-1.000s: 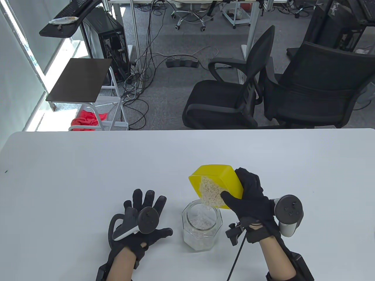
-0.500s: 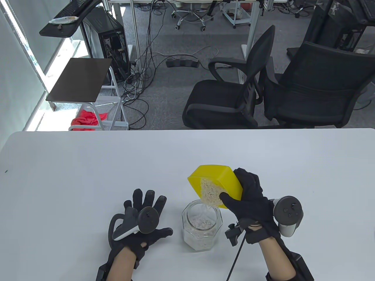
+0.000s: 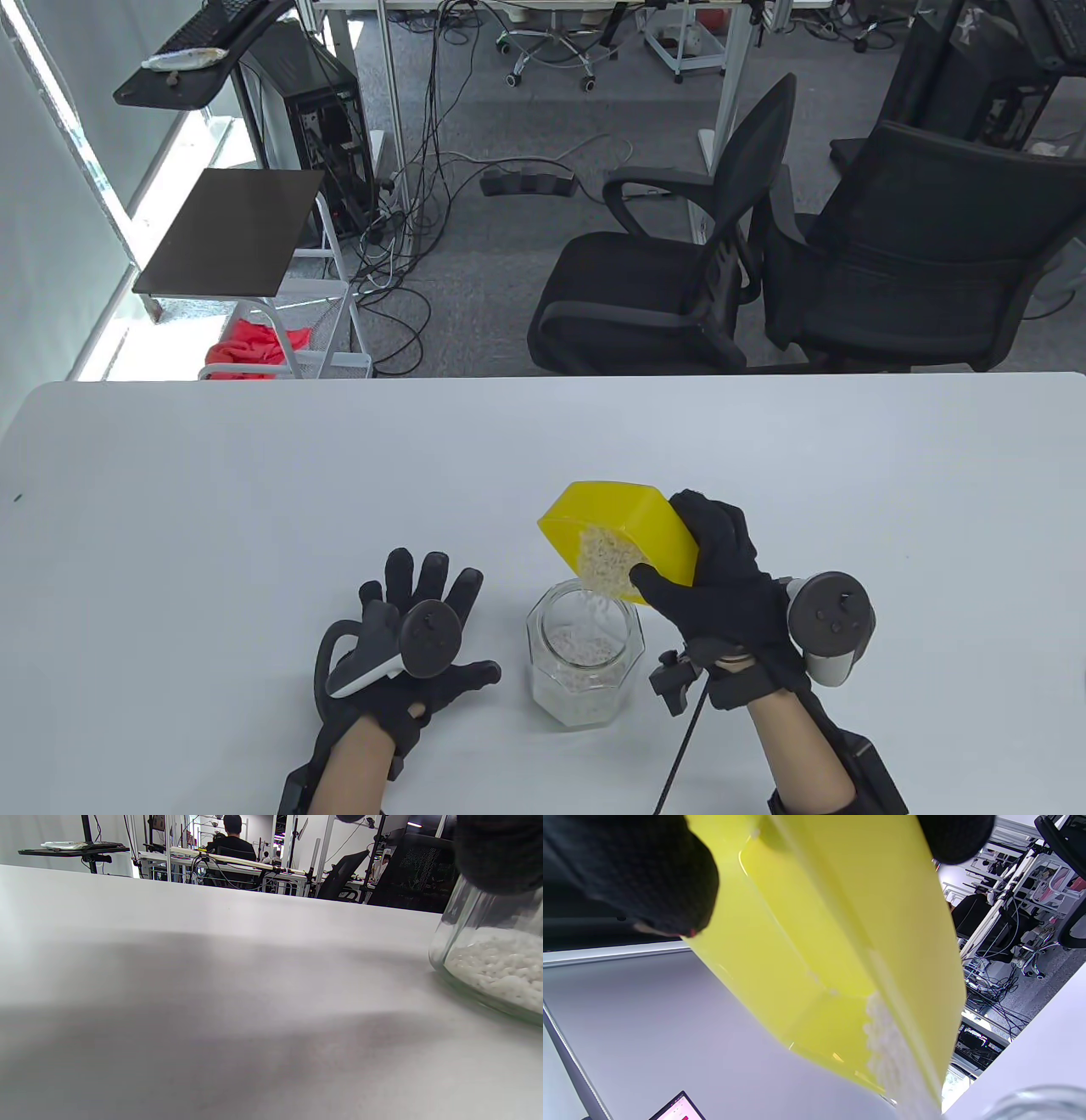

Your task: Pour rice from plastic food container into glass jar

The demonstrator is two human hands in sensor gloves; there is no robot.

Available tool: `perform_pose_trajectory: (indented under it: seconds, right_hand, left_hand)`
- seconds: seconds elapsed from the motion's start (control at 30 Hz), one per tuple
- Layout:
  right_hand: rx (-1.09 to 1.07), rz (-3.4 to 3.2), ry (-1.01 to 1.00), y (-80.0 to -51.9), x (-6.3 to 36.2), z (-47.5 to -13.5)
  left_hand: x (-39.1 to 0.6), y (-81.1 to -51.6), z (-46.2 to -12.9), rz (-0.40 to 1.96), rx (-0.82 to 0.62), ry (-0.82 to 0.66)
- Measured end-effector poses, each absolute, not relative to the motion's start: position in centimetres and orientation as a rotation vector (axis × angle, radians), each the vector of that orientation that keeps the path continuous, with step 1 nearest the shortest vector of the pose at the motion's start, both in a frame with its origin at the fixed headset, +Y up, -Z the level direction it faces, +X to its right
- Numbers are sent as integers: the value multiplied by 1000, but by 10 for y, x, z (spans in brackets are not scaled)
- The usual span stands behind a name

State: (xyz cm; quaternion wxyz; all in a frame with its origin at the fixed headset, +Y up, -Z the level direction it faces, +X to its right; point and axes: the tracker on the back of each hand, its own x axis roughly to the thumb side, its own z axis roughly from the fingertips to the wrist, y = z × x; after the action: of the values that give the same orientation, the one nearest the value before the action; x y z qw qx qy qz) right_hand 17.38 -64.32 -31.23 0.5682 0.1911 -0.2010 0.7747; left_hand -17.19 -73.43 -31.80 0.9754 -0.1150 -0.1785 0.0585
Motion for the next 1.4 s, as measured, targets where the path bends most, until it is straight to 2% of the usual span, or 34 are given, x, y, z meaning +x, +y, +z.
perform_pose_trajectory:
  seconds: [0.63, 1.4]
  right_hand:
    - [560, 1856, -477, -639, 169, -311]
    - [714, 1961, -581, -632, 163, -306]
  left_hand:
    - [-171, -735, -318, 116, -233, -359]
    - [-171, -736, -318, 113, -235, -359]
